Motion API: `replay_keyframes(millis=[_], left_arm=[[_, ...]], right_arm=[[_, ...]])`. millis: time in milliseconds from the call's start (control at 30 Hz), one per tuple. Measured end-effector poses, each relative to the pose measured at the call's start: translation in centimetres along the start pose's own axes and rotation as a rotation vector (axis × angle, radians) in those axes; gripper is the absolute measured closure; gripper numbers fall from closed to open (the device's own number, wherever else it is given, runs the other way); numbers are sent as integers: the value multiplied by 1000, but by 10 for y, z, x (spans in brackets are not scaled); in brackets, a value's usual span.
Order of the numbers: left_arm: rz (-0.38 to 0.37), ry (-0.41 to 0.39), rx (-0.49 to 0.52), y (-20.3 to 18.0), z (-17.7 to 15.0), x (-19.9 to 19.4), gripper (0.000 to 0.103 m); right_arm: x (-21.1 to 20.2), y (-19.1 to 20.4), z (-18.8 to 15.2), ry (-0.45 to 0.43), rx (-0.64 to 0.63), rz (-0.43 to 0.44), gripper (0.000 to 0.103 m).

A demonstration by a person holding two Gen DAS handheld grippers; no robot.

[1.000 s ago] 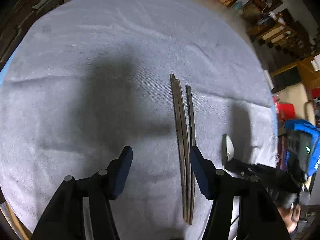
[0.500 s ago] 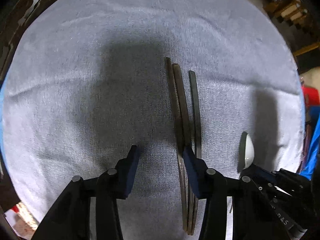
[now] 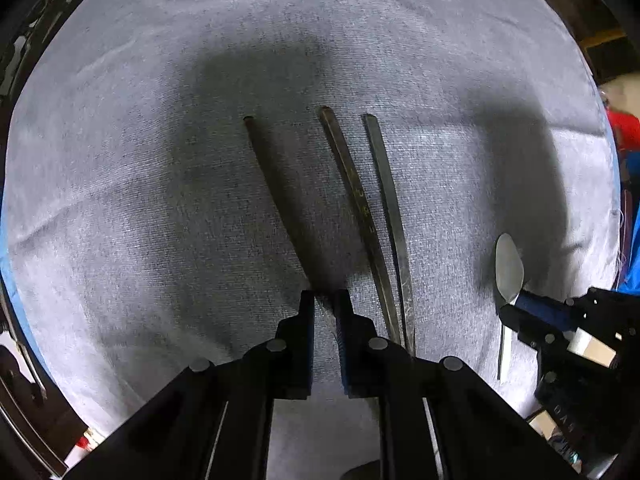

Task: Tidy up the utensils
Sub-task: 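Close the left gripper on a dark chopstick while the right gripper lifts the spoon, then carry the spoon and chopstick over the black holder with both grippers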

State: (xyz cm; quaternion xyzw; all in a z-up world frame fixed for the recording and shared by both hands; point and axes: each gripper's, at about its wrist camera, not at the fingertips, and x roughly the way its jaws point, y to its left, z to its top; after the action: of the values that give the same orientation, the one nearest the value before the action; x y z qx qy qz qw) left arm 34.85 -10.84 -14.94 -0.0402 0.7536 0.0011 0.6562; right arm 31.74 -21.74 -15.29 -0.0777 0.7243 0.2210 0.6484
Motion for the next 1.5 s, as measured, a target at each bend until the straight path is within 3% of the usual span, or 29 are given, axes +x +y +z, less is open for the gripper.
replay_keyframes(millis=[300, 400, 433, 800, 1133, 1500], left_arm=[[39, -48, 28, -17, -7, 0, 93], [12, -54, 26, -6, -11, -1, 98], [3, -58, 19, 10, -28, -3, 98], [-64, -152, -62, 60, -80, -18, 98], [-175, -374, -185, 114, -175, -60, 98], [-258, -642, -303, 134, -240, -111, 98]], right_arm=[[5, 28, 25, 43, -9, -101, 88], [3, 30, 22, 17, 11, -81, 91], [1, 29, 19, 3, 19, -68, 91], [-36, 5, -31, -256, 172, 113, 91], [-63, -14, -103, -496, 287, 234, 91], [-91, -18, -197, -742, 393, 330, 91]])
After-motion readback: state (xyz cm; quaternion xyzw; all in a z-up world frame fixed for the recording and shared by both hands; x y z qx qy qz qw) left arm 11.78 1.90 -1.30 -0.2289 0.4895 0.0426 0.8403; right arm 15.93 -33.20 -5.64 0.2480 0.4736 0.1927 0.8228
